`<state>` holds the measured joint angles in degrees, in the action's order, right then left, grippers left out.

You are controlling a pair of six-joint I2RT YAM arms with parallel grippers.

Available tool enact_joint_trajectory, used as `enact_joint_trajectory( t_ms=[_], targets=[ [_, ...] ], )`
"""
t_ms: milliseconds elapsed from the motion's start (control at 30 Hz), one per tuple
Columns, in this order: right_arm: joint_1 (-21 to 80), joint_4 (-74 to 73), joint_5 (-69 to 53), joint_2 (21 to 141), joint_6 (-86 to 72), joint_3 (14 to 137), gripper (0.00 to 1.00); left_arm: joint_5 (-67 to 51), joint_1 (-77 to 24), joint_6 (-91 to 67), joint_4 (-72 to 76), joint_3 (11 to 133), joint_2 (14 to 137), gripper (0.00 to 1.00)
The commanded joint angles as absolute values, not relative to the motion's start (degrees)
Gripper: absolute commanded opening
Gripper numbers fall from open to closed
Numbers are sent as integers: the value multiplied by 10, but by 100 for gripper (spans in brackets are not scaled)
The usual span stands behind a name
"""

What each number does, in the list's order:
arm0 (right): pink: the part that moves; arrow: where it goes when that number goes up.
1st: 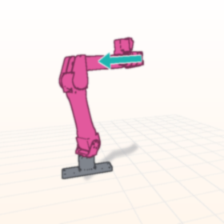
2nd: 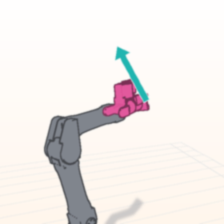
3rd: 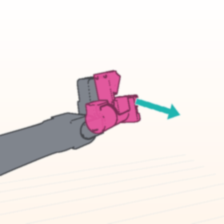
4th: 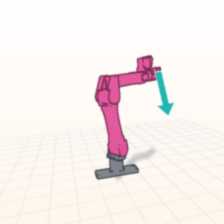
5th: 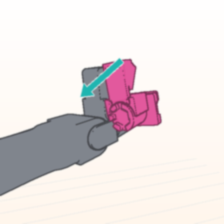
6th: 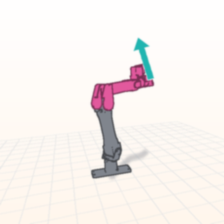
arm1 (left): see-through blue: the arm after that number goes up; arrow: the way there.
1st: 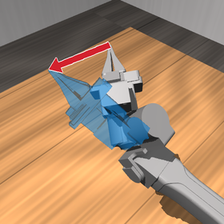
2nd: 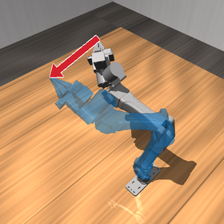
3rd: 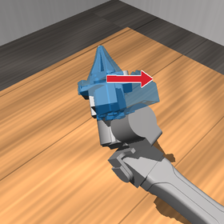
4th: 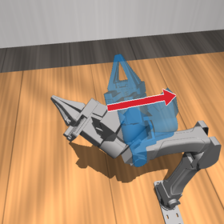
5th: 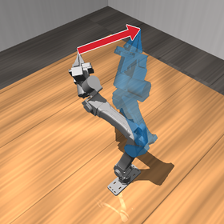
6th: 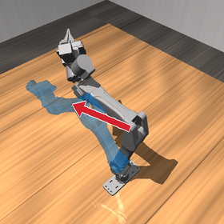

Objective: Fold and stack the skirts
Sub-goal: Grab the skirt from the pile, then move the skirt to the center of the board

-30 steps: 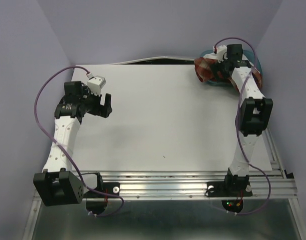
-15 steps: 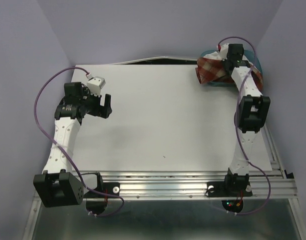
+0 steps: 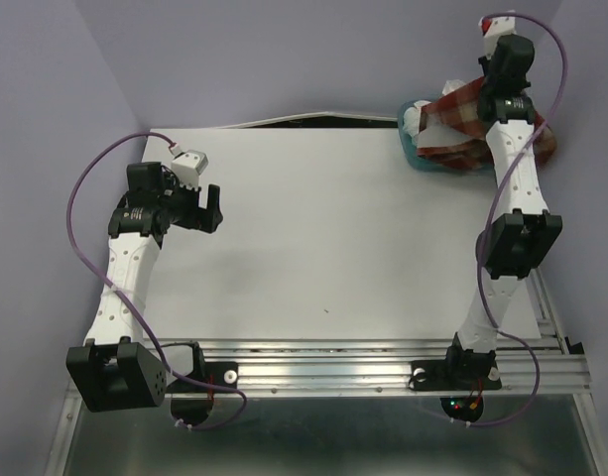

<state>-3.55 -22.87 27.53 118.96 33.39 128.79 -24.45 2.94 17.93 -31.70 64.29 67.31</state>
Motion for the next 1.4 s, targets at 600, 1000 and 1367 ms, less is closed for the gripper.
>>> enact_joint_trajectory(
  t_ms=[600, 1000, 1367],
  targets=[
    [-24, 3, 88, 957, 123, 1328, 1, -255, 25, 133, -267, 664, 660, 99],
    [113, -89, -100, 946, 61, 1255, 1, -273, 30, 113, -263, 710, 663, 99],
    [191, -184, -250, 925, 121, 1121, 1, -440, 149, 117, -300, 771, 737, 98]
  ],
)
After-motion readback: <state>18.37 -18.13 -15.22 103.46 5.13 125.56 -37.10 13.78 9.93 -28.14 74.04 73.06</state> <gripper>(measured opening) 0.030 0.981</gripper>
